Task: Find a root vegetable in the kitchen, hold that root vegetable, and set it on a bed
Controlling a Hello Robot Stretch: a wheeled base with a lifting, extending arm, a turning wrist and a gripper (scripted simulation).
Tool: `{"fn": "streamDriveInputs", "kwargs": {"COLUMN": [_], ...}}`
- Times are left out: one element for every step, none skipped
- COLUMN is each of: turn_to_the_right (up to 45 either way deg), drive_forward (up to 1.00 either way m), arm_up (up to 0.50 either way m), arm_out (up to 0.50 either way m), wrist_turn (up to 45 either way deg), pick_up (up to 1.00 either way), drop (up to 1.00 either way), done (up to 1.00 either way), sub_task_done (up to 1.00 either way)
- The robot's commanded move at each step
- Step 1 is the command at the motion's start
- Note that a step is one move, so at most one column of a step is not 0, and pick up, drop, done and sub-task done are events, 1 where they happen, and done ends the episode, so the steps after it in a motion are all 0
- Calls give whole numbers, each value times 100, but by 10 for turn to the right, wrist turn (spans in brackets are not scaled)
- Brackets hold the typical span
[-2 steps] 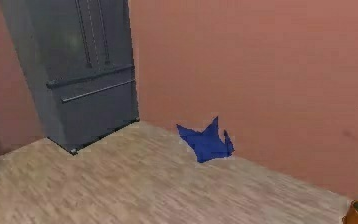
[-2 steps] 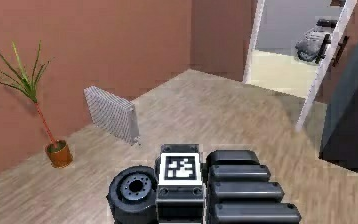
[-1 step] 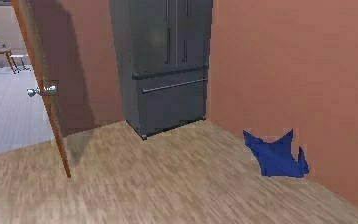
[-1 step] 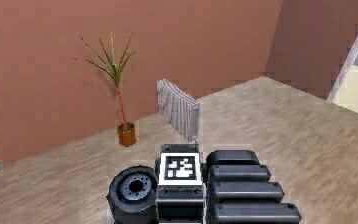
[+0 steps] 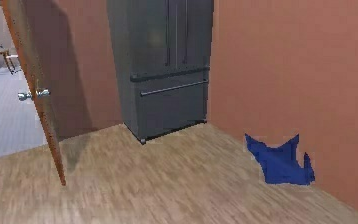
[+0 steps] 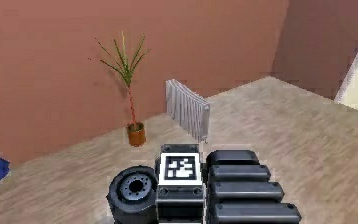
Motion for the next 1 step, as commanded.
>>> {"fn": "streamDriveInputs", "kwargs": {"turn_to_the_right": [-330], "drive_forward": [0], "arm_up": [0], "arm_out": [0], "wrist_turn": [0], "pick_up": [0], "drop": [0], "done": [0], "sub_task_done": [0]}}
